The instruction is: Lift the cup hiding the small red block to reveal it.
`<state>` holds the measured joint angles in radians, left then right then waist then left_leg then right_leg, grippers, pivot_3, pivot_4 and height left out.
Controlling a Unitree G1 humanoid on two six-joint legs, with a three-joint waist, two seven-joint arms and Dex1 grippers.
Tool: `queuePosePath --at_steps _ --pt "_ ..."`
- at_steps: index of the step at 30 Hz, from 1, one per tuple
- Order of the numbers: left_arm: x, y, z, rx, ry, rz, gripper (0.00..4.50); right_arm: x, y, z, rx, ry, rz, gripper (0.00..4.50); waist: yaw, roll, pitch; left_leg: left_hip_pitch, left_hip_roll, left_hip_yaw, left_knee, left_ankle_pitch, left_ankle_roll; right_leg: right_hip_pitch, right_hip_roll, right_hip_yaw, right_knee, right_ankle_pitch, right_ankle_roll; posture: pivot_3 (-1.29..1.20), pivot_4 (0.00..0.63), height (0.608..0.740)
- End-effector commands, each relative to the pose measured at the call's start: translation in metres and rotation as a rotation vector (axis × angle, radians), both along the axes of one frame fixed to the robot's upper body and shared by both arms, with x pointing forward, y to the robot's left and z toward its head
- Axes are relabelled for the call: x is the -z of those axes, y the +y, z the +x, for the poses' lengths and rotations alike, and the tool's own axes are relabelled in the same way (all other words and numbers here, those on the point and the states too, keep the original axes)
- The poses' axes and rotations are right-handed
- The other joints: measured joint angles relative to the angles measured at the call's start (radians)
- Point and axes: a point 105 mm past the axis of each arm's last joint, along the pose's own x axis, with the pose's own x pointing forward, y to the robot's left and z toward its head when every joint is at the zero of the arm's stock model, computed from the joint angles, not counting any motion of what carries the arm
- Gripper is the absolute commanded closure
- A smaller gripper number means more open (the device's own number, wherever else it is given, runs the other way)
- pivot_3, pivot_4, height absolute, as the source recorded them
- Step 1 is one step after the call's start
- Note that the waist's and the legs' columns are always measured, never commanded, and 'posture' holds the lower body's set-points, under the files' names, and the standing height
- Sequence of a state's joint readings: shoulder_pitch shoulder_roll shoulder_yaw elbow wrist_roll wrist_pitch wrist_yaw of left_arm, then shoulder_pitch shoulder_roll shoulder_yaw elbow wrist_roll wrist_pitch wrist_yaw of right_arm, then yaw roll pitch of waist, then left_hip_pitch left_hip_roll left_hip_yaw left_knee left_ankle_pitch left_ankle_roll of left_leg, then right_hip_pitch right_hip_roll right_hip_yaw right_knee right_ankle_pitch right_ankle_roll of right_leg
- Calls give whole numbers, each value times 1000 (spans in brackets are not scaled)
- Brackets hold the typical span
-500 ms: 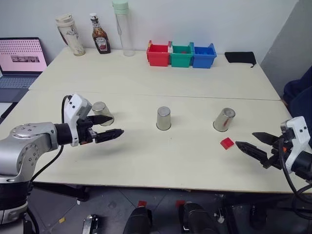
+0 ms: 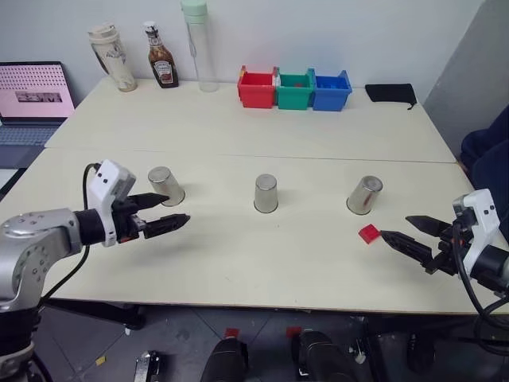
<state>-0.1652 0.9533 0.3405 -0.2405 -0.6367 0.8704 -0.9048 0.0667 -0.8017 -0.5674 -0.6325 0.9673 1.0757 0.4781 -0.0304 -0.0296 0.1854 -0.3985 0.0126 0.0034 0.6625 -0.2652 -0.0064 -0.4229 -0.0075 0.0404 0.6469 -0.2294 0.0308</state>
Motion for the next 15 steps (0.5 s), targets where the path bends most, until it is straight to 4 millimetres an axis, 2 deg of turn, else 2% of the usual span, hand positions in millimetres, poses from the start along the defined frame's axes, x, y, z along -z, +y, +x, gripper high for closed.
queuePosePath --at_steps 1,7,15 --pt "-9 -4 -5 4 -52 2 0 -7 6 -1 -38 -31 2 28 2 0 0 0 0 0 0 0 0 0 0 0 0 0 0 0 150 740" --pt "-11 -7 -4 10 -59 -10 0 -8 6 5 -42 -33 -2 28 4 0 0 1 0 0 2 0 0 2 0 0 1 0 0 0 150 740" --pt "-13 -9 -4 33 -63 5 0 -4 9 2 -27 -38 5 28 4 0 0 0 -1 0 1 0 0 1 1 0 1 0 1 0 150 740"
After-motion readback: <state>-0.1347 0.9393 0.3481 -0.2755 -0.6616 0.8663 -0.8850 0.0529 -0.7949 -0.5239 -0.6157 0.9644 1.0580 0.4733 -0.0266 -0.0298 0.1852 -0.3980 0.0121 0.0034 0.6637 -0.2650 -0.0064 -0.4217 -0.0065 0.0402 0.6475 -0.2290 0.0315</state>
